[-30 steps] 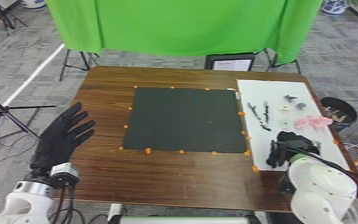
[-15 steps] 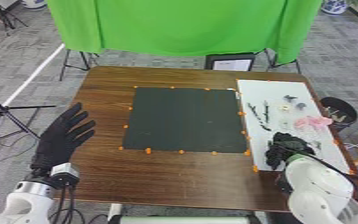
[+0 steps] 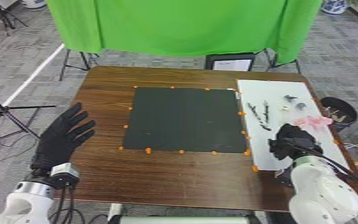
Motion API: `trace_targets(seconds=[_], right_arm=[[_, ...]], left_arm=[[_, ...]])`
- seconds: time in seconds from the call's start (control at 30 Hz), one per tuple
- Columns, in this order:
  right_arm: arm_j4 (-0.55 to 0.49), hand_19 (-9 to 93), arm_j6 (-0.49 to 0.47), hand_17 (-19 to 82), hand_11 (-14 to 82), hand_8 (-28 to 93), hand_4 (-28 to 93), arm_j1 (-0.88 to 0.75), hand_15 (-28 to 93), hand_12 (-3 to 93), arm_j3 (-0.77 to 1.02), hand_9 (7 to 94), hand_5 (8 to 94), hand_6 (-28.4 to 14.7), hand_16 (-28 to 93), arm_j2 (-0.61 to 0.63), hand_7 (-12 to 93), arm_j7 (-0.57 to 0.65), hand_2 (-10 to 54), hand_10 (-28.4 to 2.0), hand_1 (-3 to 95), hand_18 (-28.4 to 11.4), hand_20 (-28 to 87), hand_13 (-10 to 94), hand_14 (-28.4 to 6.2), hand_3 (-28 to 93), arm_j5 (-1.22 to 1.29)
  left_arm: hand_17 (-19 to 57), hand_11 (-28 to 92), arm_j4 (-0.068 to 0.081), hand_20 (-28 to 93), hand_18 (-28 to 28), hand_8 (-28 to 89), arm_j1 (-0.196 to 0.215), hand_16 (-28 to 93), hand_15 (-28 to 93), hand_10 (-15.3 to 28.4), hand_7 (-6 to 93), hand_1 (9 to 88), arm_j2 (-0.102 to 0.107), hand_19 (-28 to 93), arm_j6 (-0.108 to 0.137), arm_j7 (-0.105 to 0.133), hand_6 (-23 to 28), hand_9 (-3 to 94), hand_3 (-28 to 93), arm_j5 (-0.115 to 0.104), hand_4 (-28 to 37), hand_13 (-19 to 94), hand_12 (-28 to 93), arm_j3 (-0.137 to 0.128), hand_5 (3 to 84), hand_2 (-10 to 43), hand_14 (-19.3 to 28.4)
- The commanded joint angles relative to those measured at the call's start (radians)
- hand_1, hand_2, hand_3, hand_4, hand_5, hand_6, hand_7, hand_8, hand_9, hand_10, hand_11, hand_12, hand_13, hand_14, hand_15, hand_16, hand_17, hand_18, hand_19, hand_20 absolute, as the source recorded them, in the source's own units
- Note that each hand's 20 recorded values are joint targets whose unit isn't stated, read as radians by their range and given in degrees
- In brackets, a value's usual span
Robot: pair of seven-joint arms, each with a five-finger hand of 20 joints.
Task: Arrange flowers
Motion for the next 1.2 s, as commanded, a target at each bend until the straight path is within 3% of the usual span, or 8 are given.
trace_targets(seconds=[0.03,0.2,0.37,0.43,0.5,0.67,0.73,1.2], right_arm=[[-0.049,81,0.043,29,77.8,27,-9,0.07,92,61.8,0.023,80.2,69.3,-1.2,43,0.043,58,0.007,-6.7,-5.9,34.5,-19.4,39,75,-8.1,92,0.026],[-0.05,81,0.016,29,77.5,27,-8,0.116,92,61.7,-0.004,80.9,69.8,-1.1,42,0.051,58,0.032,-7.5,-5.9,34.3,-19.6,39,76,-8.0,93,0.02],[-0.06,82,-0.204,30,76.2,25,-13,0.134,92,62.2,0.008,81.1,70.6,0.2,43,0.024,57,0.13,-8.2,-6.1,34.9,-20.0,39,76,-8.4,90,0.02],[-0.063,83,-0.234,30,74.4,6,-25,0.124,91,63.3,0.024,82.0,77.0,0.1,43,0.017,41,0.14,-9.3,-6.8,26.8,-20.8,38,77,-9.0,84,0.068],[-0.065,83,-0.305,31,73.9,-8,-28,0.126,92,63.9,0.023,83.0,80.0,-0.1,43,0.013,31,0.164,-9.5,-6.9,22.8,-21.6,37,78,-9.4,71,0.07],[-0.065,84,-0.353,31,73.2,-9,-21,0.113,92,64.6,0.022,83.6,81.4,-0.7,43,-0.001,24,0.168,-9.5,-7.4,34.3,-22.3,36,78,-9.9,22,0.119],[-0.064,85,-0.387,31,73.0,-9,-17,0.114,92,64.5,0.015,83.7,81.5,-0.8,44,-0.007,23,0.179,-9.5,-7.5,34.4,-22.5,36,78,-10.2,16,0.139],[-0.049,84,-0.456,30,71.9,-8,-13,0.076,91,63.9,-0.001,83.4,81.3,-1.0,44,-0.025,22,0.202,-9.5,-8.2,32.4,-23.0,36,78,-10.7,10,0.154]], left_arm=[[-9.1,19,-0.008,10,21.7,-11,0.013,0,32,11.5,18.9,24.2,0.007,41,0.0,-0.002,3.9,22.1,70,-0.003,-28.3,18,17,-0.007,26.0,-4.7,16.2],[-9.1,19,-0.007,10,21.6,-11,0.011,0,32,11.5,18.8,24.3,0.013,41,-0.001,0.0,3.9,22.1,70,-0.002,-28.3,18,17,-0.006,26.0,-4.7,16.2],[-9.1,19,-0.004,10,21.7,-11,0.007,0,32,11.5,18.8,24.2,0.013,41,-0.007,-0.002,4.0,22.1,70,-0.002,-28.3,18,17,-0.001,26.0,-4.7,16.2],[-9.1,19,-0.004,10,21.7,-11,0.012,0,32,11.4,18.8,24.2,0.013,41,-0.005,-0.003,4.0,22.1,70,-0.003,-28.3,18,17,-0.005,26.0,-4.7,16.2],[-9.1,19,-0.005,10,21.7,-11,0.015,0,32,11.4,18.8,24.2,0.013,41,-0.005,-0.003,4.0,22.1,70,-0.003,-28.3,18,17,-0.006,26.0,-4.7,16.2],[-9.1,19,-0.004,10,21.6,-11,0.015,0,32,11.5,18.8,24.2,0.011,41,-0.006,-0.002,3.9,22.1,71,-0.002,-28.3,18,17,-0.004,26.0,-4.7,16.3],[-9.1,19,-0.006,10,21.7,-11,0.016,0,32,11.5,18.8,24.2,0.009,41,-0.006,-0.003,3.9,22.1,70,-0.002,-28.3,18,17,-0.005,26.0,-4.7,16.3],[-9.2,19,-0.007,10,21.7,-10,0.02,0,32,11.4,18.7,24.2,0.002,41,-0.002,-0.002,3.8,22.1,70,-0.001,-28.3,18,17,-0.009,25.9,-4.7,16.3]])
